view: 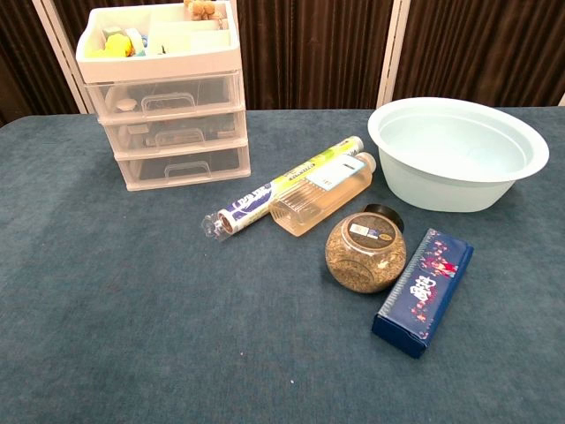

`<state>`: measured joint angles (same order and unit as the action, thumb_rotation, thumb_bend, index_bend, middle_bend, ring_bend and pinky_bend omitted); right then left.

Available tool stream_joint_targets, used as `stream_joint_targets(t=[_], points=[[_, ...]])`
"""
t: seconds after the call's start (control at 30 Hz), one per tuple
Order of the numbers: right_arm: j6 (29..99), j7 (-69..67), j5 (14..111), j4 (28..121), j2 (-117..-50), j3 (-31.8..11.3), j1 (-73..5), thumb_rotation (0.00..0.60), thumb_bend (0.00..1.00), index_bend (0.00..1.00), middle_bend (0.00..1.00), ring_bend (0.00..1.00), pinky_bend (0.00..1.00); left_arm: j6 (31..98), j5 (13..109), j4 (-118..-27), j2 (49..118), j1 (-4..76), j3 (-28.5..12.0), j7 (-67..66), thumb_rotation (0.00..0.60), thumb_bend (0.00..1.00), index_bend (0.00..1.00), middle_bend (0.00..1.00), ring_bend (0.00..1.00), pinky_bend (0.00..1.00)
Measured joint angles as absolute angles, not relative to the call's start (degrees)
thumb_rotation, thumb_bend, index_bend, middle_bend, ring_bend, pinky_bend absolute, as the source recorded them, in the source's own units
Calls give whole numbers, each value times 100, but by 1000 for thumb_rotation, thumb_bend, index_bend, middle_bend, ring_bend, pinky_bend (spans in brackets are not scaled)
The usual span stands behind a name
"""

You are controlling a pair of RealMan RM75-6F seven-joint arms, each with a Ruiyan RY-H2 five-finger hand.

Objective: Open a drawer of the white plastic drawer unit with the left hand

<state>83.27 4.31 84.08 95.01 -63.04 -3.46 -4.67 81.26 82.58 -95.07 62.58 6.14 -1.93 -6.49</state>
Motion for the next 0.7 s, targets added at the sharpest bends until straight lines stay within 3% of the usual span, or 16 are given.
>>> stream_joint_targets(t=[0.57,0.7], points=[[8284,436,8383,9543,-6308,-339,-463,600,152,0,0,0,0,8067,8155,-9608,6237,620,-202,-659,600,30,83,0,0,102],[8278,382,8371,9561,-6289,-335,-453,600,152,0,0,0,0,8028,8098,-9707,6241,643,-231,-621,600,102,83,30,2,161]])
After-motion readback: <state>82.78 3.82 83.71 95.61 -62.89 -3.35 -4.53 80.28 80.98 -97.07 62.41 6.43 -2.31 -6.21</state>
